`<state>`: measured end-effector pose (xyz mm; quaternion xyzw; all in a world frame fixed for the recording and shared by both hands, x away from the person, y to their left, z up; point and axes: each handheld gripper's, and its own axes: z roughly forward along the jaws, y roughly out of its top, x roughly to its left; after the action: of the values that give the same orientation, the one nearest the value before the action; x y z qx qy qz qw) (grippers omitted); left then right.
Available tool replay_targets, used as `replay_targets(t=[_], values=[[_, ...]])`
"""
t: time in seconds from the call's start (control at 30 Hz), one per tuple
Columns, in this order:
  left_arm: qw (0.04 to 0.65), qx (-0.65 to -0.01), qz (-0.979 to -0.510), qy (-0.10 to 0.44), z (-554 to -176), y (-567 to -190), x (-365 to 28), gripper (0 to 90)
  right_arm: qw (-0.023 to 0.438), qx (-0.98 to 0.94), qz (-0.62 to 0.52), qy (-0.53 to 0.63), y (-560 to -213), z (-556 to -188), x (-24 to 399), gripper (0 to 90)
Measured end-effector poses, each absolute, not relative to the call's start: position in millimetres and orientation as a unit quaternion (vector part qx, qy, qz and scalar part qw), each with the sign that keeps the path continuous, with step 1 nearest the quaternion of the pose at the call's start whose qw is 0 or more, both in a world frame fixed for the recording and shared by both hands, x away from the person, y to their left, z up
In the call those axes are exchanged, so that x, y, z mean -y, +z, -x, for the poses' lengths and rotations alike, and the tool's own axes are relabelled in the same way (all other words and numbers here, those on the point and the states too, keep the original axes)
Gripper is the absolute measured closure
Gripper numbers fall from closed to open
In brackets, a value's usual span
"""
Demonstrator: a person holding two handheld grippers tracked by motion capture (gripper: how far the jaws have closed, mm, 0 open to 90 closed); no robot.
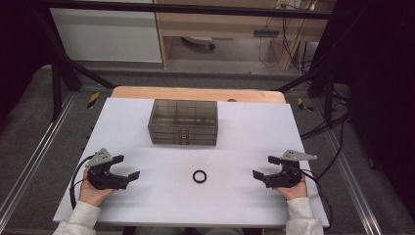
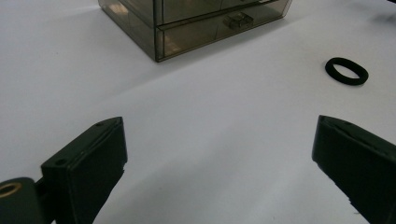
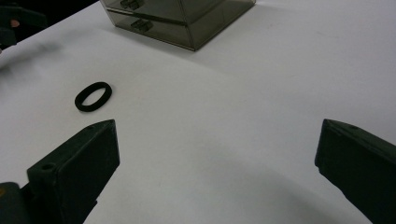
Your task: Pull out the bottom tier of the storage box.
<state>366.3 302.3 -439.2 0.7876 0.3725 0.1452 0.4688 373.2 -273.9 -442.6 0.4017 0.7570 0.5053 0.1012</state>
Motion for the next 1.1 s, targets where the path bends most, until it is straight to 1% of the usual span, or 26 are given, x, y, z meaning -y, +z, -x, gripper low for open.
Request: replay_targets(t=[1.1], values=[[0.458,-0.362,-0.799,0.147,-367.0,-433.7,-298.4,3.3,0.101,-0.759,-0.401,0.503,-442.1,-372.8,275.0,0.4]])
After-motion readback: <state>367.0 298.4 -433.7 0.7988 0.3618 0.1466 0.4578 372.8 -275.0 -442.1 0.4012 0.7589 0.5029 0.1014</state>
